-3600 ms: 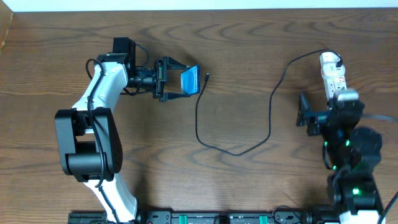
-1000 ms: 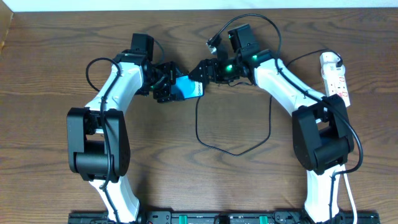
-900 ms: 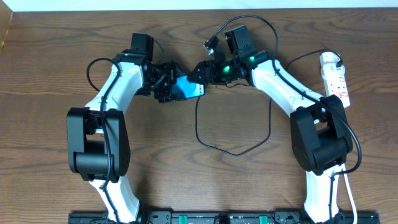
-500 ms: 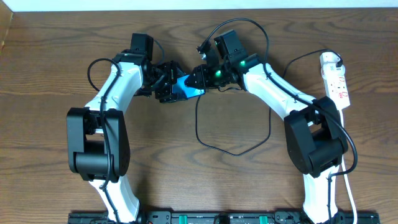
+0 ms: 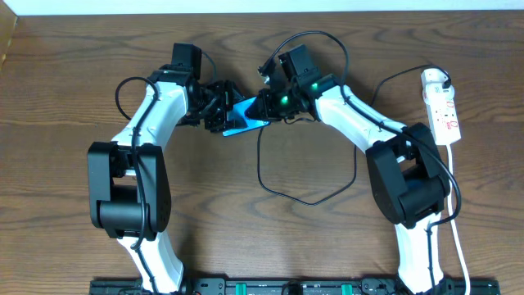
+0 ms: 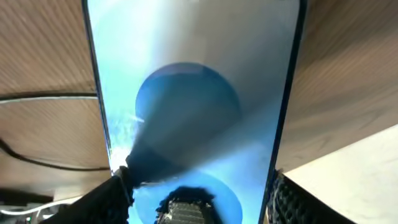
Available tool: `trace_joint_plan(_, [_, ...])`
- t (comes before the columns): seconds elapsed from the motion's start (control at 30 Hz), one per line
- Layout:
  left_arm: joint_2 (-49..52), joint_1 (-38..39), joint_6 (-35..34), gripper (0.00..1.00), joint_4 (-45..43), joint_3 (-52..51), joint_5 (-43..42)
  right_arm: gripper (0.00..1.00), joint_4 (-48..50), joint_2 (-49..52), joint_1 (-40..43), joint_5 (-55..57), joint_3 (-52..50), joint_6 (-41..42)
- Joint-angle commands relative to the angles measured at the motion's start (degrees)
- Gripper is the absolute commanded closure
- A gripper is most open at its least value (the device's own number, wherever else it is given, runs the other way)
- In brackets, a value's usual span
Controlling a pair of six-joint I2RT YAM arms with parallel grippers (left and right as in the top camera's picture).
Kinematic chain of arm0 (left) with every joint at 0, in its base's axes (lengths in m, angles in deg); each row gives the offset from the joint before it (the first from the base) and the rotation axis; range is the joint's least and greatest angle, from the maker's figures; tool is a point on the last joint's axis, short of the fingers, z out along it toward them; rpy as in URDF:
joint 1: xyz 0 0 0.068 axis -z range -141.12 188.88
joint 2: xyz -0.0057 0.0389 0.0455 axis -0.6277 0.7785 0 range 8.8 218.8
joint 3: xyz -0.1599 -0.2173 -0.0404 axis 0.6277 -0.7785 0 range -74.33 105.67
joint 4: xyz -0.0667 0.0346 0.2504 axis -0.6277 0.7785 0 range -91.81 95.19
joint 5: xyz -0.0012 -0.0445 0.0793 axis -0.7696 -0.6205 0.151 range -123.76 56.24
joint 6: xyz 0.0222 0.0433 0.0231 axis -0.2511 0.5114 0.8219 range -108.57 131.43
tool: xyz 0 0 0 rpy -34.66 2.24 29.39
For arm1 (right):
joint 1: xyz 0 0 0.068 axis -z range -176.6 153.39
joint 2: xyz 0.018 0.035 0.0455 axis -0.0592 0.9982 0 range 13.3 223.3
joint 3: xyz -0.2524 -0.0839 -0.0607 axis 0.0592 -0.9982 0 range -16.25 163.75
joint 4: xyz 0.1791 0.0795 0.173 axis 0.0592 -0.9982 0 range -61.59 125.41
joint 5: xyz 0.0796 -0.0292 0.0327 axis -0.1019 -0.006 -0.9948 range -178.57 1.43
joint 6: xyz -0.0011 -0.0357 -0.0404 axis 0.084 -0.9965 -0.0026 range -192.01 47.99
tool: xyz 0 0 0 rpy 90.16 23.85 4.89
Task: Plug charger to phone and switch on socket
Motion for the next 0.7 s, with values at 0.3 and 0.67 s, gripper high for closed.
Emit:
trace_joint_plan(0.3, [-1.7, 0.1, 2.6, 0.32, 0.6, 1.0, -1.2, 0.99, 3.7, 0.2, 4.4, -3.2, 0.9, 4.9])
trace_joint_plan(0.67, [-1.7, 0.1, 22.0, 0.32, -7.5, 0.9, -1.2, 0.99, 12.6, 0.2, 12.2, -7.7, 0.9, 21.1])
